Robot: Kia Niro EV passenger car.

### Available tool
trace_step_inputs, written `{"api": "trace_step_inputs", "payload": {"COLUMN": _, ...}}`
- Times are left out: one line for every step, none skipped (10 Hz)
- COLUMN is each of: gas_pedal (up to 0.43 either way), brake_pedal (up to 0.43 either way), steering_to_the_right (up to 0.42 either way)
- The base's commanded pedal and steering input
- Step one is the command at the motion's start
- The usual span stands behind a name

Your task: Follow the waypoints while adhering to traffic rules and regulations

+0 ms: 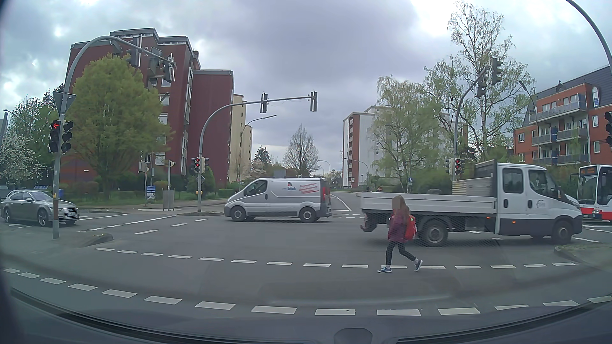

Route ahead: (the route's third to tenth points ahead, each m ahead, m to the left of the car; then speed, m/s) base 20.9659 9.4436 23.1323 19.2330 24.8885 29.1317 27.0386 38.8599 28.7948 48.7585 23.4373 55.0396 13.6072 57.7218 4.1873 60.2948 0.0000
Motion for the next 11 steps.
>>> {"api": "trace_step_inputs", "payload": {"gas_pedal": 0.0, "brake_pedal": 0.293, "steering_to_the_right": -0.01}}
{"api": "trace_step_inputs", "payload": {"gas_pedal": 0.0, "brake_pedal": 0.293, "steering_to_the_right": -0.01}}
{"api": "trace_step_inputs", "payload": {"gas_pedal": 0.0, "brake_pedal": 0.293, "steering_to_the_right": -0.01}}
{"api": "trace_step_inputs", "payload": {"gas_pedal": 0.0, "brake_pedal": 0.293, "steering_to_the_right": -0.01}}
{"api": "trace_step_inputs", "payload": {"gas_pedal": 0.0, "brake_pedal": 0.293, "steering_to_the_right": -0.01}}
{"api": "trace_step_inputs", "payload": {"gas_pedal": 0.0, "brake_pedal": 0.293, "steering_to_the_right": -0.01}}
{"api": "trace_step_inputs", "payload": {"gas_pedal": 0.0, "brake_pedal": 0.293, "steering_to_the_right": -0.01}}
{"api": "trace_step_inputs", "payload": {"gas_pedal": 0.0, "brake_pedal": 0.293, "steering_to_the_right": -0.01}}
{"api": "trace_step_inputs", "payload": {"gas_pedal": 0.0, "brake_pedal": 0.293, "steering_to_the_right": -0.01}}
{"api": "trace_step_inputs", "payload": {"gas_pedal": 0.0, "brake_pedal": 0.293, "steering_to_the_right": -0.01}}
{"api": "trace_step_inputs", "payload": {"gas_pedal": 0.0, "brake_pedal": 0.293, "steering_to_the_right": -0.01}}
